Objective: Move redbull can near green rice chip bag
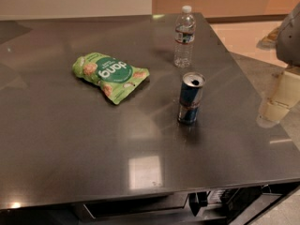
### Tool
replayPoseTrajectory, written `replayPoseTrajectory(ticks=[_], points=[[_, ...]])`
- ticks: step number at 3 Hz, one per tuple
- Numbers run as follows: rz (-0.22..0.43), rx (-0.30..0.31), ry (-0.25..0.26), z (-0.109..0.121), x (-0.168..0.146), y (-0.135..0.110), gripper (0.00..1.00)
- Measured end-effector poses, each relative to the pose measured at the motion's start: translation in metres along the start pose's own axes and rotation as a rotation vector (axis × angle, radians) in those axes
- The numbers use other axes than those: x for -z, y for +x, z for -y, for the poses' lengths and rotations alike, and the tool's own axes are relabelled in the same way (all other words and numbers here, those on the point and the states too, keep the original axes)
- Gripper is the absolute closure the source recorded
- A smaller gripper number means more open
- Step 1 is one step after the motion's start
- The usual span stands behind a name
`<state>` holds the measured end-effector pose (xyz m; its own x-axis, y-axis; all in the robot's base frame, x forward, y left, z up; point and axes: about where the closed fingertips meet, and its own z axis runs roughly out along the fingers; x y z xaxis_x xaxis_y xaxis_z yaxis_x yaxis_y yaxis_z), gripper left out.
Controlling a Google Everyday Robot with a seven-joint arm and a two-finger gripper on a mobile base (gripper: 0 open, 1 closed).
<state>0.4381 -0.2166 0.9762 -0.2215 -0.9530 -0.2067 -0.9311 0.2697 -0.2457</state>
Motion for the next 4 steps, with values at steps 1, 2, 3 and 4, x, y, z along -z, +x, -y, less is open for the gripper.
replayPoseTrajectory(ticks=[1, 2, 3, 4], points=[[0.000, 0.000, 0.000, 0.000, 0.000, 0.000, 0.00], [0.007, 0.007, -0.012, 0.001, -0.001, -0.004, 0.00], [0.061, 0.014, -0.037, 0.009, -0.016, -0.016, 0.00], [0.139, 0.012, -0.067, 0.019, -0.035, -0.032, 0.00]])
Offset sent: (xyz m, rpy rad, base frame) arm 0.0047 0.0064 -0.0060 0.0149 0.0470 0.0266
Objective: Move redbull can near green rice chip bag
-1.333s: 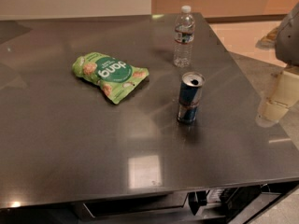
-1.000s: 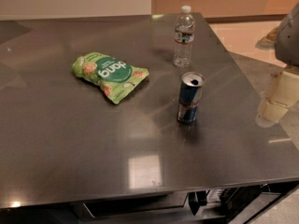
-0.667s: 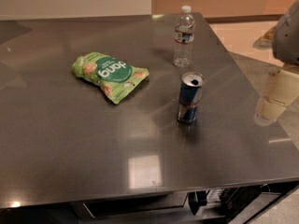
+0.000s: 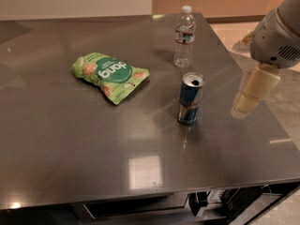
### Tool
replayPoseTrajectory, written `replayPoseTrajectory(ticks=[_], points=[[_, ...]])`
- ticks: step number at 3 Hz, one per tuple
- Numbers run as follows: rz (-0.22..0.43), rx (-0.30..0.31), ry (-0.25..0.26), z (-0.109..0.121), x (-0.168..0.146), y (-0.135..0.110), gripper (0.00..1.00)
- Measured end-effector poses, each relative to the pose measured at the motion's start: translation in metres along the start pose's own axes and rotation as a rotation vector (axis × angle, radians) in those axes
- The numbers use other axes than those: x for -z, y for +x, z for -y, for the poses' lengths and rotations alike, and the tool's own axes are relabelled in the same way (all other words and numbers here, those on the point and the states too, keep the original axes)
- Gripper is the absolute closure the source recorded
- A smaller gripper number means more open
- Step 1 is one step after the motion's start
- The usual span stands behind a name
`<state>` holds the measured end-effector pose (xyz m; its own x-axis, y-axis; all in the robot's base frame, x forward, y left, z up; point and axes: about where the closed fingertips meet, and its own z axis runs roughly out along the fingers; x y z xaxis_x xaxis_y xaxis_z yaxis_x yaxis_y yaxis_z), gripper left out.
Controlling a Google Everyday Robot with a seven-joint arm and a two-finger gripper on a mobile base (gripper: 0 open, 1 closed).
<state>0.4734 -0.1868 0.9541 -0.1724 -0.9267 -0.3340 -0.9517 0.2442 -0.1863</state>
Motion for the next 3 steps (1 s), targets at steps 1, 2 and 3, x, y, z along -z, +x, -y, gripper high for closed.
replayPoseTrajectory(ticks=[1, 2, 3], points=[[0.081, 0.010, -0.033, 0.006, -0.020, -0.018, 0.00], [0.145, 0.033, -0.064, 0.007, -0.039, -0.036, 0.00], [0.192, 0.052, -0.101, 0.002, -0.054, -0.051, 0.00]])
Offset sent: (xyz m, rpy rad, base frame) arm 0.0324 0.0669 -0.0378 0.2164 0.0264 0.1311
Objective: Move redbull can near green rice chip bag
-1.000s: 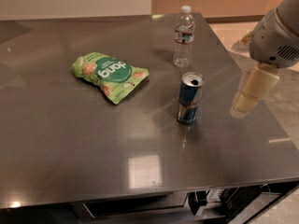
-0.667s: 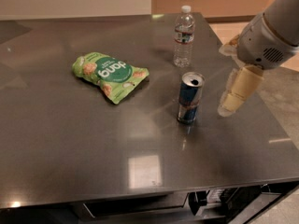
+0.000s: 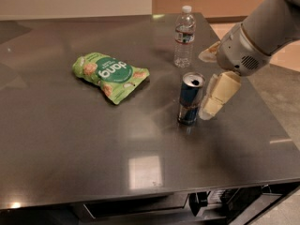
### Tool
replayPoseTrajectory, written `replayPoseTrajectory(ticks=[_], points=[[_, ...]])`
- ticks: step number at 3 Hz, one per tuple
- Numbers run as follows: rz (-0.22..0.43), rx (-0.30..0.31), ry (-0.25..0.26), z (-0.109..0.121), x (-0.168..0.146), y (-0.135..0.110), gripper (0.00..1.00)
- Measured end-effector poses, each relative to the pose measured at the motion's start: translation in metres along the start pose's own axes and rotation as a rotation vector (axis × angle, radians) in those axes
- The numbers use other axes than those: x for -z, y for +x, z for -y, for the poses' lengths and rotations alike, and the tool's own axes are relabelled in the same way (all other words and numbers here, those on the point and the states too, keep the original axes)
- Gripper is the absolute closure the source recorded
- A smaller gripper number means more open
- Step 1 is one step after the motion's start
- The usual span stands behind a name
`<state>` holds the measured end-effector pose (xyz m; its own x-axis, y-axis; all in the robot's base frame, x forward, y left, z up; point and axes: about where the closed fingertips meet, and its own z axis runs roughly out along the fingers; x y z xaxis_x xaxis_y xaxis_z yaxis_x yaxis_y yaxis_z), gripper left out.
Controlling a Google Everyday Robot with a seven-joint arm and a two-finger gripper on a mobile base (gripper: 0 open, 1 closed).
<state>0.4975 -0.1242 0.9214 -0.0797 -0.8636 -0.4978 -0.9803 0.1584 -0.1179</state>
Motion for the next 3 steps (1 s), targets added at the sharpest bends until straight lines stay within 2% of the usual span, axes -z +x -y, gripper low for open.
replayPoseTrajectory(ticks=[1, 2, 3], points=[[0.027, 0.015, -0.023, -0.0022, -0.0134, -0.0078, 0.00], [0.032, 0.022, -0.043, -0.0039, -0.0208, -0.0113, 0.14], [0.036, 0.030, -0.058, -0.0037, -0.0231, -0.0147, 0.37]])
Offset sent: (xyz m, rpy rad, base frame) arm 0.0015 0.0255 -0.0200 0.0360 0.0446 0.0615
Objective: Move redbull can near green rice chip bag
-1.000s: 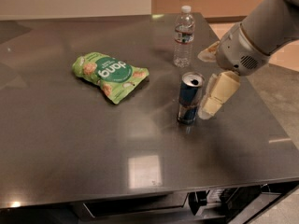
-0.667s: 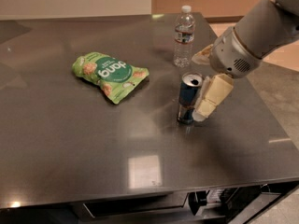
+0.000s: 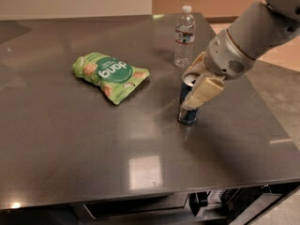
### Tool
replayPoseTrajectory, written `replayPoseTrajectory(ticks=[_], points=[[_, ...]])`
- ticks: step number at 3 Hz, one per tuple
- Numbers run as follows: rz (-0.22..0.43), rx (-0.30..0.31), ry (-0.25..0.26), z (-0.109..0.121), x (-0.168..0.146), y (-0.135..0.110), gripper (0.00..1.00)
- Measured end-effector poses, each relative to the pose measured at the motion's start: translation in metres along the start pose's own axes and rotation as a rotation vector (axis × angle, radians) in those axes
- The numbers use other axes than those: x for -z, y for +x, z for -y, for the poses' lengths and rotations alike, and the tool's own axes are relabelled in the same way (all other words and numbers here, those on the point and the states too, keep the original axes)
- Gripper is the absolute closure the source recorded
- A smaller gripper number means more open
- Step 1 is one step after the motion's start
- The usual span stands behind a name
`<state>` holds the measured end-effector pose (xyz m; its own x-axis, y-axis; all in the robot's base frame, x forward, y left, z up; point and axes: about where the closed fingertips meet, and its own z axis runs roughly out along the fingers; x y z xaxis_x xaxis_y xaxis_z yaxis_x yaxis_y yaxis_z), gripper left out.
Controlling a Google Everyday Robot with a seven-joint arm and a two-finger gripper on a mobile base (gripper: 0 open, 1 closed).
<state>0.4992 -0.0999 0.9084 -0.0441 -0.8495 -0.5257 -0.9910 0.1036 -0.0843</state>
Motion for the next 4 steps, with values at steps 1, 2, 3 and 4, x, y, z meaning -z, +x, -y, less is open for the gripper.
replayPoseTrajectory(ticks=[1, 2, 3, 4], points=[[0.008, 0.004, -0.013, 0.003, 0.001, -0.005, 0.61], [0.035, 0.009, -0.026, 0.012, 0.003, -0.022, 0.84], [0.073, 0.012, -0.050, 0.027, -0.002, -0.047, 1.00], [0.102, 0.015, -0.070, 0.044, -0.014, -0.068, 1.00]])
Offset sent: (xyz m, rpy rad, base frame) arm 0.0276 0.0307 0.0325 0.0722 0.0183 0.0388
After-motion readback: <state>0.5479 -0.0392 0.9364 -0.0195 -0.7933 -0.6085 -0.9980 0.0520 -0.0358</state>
